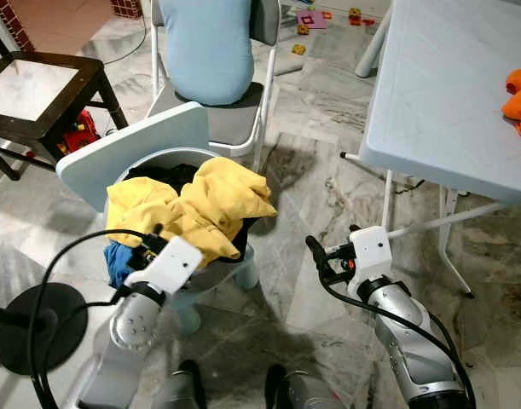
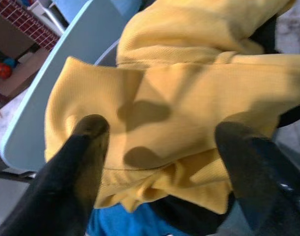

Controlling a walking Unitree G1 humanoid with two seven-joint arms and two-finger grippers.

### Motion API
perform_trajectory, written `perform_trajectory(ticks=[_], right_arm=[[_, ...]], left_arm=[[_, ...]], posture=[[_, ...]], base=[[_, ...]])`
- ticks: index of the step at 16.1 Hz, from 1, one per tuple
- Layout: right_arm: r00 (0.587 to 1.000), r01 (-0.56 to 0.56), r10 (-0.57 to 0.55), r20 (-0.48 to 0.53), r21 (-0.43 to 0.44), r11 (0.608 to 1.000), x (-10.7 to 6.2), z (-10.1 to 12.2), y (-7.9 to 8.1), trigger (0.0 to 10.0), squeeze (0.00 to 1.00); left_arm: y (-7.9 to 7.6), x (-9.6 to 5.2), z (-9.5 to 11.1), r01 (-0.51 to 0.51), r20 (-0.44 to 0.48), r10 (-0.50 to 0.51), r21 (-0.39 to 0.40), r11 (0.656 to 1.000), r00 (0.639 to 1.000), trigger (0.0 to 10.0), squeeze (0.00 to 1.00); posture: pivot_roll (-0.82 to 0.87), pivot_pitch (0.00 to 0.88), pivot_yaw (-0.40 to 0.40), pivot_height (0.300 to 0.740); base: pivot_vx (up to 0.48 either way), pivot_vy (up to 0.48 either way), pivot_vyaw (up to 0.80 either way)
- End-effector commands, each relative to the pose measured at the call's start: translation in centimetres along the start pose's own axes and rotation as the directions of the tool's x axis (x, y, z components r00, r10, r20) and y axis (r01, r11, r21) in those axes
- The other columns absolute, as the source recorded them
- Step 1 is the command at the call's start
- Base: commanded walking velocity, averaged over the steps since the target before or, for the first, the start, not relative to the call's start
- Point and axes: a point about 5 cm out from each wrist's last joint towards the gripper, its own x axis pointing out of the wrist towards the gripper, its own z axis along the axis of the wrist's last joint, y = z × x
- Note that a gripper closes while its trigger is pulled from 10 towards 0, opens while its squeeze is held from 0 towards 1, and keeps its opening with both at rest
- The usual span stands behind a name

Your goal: Hang hanger

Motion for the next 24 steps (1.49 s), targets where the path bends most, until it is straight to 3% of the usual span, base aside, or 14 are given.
perform_trajectory(ticks=[1,5,6,7,11,13,14,15,17,21,24], right_arm=[[1.0,0.013,-0.013,-0.014,0.0,1.0,-0.3,-0.4,-0.2,10.0,0.0],[1.0,0.016,-0.016,-0.019,0.0,1.0,-0.3,-0.5,-0.2,10.0,0.0],[1.0,0.016,-0.016,-0.02,0.0,1.0,-0.4,-0.5,-0.2,10.0,0.0],[1.0,0.016,-0.016,-0.022,-0.001,1.0,-0.4,-0.5,-0.2,10.0,0.0],[1.0,0.02,-0.02,-0.023,-0.001,1.0,-0.4,-0.6,-0.2,10.0,0.0],[1.0,0.018,-0.018,-0.025,-0.001,1.0,-0.4,-0.6,-0.1,10.0,0.0],[1.0,0.018,-0.018,-0.025,-0.002,1.0,-0.4,-0.6,-0.2,10.0,0.0],[1.0,0.018,-0.018,-0.025,-0.004,1.0,-0.3,-0.6,-0.3,10.0,0.0],[1.0,0.016,-0.016,-0.018,-0.012,1.0,-0.2,-0.3,-0.4,10.0,0.0],[0.999,0.025,-0.025,-0.021,-0.009,1.0,-0.6,-0.6,-0.2,10.0,0.0],[0.999,0.026,-0.026,-0.024,-0.007,1.0,-0.5,-0.6,-0.2,10.0,0.0]], left_arm=[[0.0,-0.1,-0.3,0.014,-0.02,-0.014,0.005,1.0,1.0,10.0,1.0],[1.6,0.5,-1.3,-0.023,-0.045,0.025,0.057,0.998,0.999,10.0,1.0],[2.2,0.7,-1.3,-0.033,-0.051,0.036,0.059,0.998,0.998,10.0,0.78],[2.6,0.9,-1.4,-0.042,-0.056,0.045,0.057,0.997,0.997,10.0,0.0],[4.1,1.2,-1.7,-0.074,-0.06,0.078,0.068,0.995,0.995,10.0,0.0],[4.0,1.5,-2.3,-0.054,-0.094,0.053,-0.005,0.999,0.994,10.0,0.0],[3.8,1.5,-2.4,-0.046,-0.103,0.042,-0.041,0.998,0.994,7.4,0.0],[3.3,1.8,-2.8,-0.032,-0.121,0.018,-0.113,0.993,0.993,0.0,0.0],[2.9,1.8,-3.2,-0.037,-0.124,0.017,-0.159,0.987,0.992,0.0,0.0],[2.7,2.2,-3.5,-0.055,-0.092,0.026,-0.331,0.942,0.995,0.0,0.0],[3.4,2.3,-2.9,-0.099,-0.059,0.084,-0.351,0.931,0.995,0.0,0.0]], posture=[[0.01,0.258,-0.079,0.74],[0.01,0.26,-0.078,0.74],[0.01,0.262,-0.078,0.74],[0.01,0.262,-0.077,0.74],[0.01,0.262,-0.077,0.74],[0.01,0.264,-0.075,0.74],[0.01,0.263,-0.077,0.74],[0.0,0.263,-0.083,0.74],[-0.02,0.27,-0.086,0.74],[-0.02,0.271,-0.071,0.74],[-0.02,0.274,-0.07,0.74]], base=[[0.0,0.0,0.0],[0.0,0.0,0.0],[0.0,0.0,0.0],[0.0,0.0,0.0],[0.0,0.0,0.0],[0.0,0.0,0.0],[0.0,0.0,0.0],[0.0,0.0,0.0],[0.0,0.0,0.0],[0.0,0.0,0.0],[0.0,0.0,0.0]])
